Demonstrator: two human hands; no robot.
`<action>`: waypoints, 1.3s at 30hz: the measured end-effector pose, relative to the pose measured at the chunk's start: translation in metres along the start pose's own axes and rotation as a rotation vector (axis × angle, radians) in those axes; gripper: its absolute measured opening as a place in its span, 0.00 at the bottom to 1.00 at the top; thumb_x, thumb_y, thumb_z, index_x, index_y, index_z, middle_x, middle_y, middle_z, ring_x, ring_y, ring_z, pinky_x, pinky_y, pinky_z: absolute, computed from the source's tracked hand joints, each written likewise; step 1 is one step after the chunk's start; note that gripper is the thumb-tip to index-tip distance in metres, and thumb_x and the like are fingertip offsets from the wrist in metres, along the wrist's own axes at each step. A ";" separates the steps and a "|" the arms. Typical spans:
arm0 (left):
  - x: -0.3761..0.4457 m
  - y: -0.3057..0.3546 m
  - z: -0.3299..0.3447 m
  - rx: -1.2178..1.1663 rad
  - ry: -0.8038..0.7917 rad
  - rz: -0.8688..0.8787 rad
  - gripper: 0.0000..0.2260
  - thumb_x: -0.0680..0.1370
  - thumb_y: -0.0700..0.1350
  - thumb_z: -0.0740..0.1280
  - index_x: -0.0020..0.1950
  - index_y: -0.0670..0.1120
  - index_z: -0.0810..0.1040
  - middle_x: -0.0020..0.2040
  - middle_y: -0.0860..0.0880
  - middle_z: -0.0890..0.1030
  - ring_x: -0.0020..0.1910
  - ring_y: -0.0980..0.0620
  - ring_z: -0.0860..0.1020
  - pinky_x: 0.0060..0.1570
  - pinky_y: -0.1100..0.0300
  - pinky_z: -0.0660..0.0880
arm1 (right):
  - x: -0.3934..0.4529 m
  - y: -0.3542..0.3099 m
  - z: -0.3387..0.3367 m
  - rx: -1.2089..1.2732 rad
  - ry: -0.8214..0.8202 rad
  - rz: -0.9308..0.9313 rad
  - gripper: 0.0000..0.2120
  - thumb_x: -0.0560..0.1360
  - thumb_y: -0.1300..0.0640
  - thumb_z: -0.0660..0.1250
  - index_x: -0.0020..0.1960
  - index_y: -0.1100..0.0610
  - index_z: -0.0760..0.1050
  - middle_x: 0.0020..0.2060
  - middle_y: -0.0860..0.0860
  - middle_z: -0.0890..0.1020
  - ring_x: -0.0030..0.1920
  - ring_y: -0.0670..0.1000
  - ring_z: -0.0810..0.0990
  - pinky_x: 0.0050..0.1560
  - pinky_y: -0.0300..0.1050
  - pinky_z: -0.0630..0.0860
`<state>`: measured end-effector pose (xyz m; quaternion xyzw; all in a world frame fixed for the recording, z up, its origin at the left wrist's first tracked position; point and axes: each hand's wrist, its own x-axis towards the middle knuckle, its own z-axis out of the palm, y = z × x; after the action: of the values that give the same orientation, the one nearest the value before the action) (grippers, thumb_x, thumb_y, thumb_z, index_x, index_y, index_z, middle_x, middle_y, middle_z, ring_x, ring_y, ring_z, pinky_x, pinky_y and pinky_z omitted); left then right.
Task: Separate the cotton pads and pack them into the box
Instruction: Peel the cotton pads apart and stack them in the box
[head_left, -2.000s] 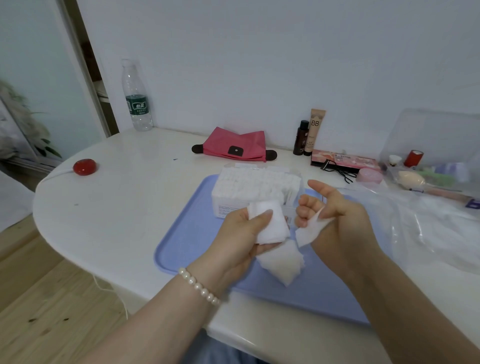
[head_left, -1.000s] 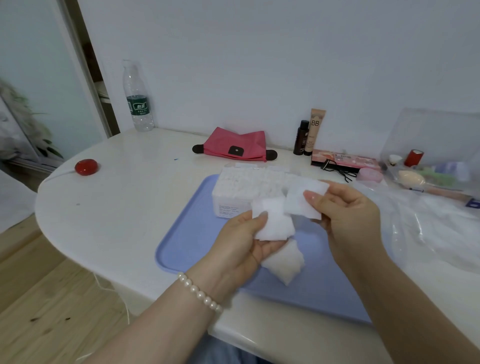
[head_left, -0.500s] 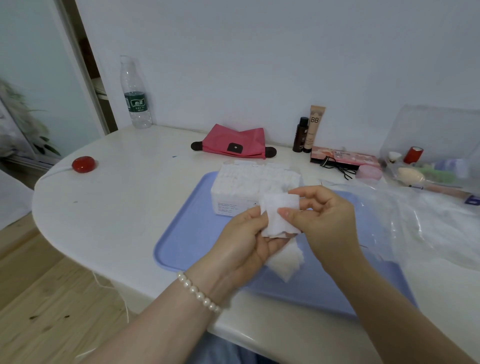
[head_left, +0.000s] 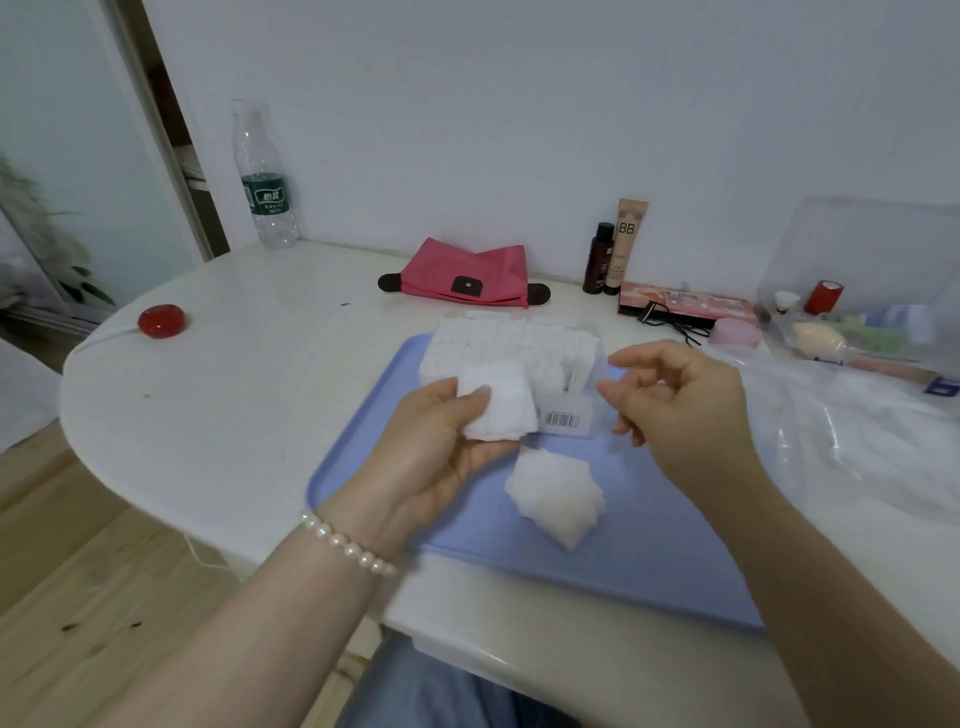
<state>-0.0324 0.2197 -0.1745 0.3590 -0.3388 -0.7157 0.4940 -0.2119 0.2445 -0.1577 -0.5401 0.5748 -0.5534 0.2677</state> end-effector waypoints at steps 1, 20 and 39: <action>0.001 0.002 -0.004 0.035 0.026 0.027 0.12 0.79 0.34 0.59 0.63 0.37 0.72 0.53 0.40 0.81 0.43 0.46 0.82 0.39 0.56 0.82 | 0.002 0.001 -0.003 -0.058 -0.095 0.036 0.10 0.70 0.69 0.71 0.39 0.55 0.77 0.26 0.52 0.76 0.21 0.43 0.74 0.23 0.35 0.70; -0.002 -0.023 -0.016 0.621 0.163 0.129 0.20 0.67 0.35 0.75 0.56 0.50 0.78 0.53 0.49 0.79 0.51 0.50 0.79 0.51 0.57 0.78 | -0.006 0.025 0.015 -0.683 -0.503 0.018 0.15 0.62 0.53 0.78 0.35 0.46 0.71 0.36 0.41 0.74 0.36 0.40 0.70 0.34 0.34 0.64; -0.004 -0.020 -0.003 0.250 -0.036 0.093 0.29 0.61 0.34 0.75 0.62 0.40 0.75 0.58 0.38 0.79 0.53 0.42 0.81 0.42 0.53 0.80 | -0.002 0.016 0.007 0.204 -0.285 0.175 0.04 0.69 0.66 0.71 0.41 0.59 0.81 0.31 0.52 0.83 0.32 0.47 0.80 0.38 0.42 0.77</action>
<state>-0.0384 0.2285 -0.1920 0.3889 -0.4505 -0.6505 0.4719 -0.2104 0.2403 -0.1750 -0.5312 0.5167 -0.5011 0.4469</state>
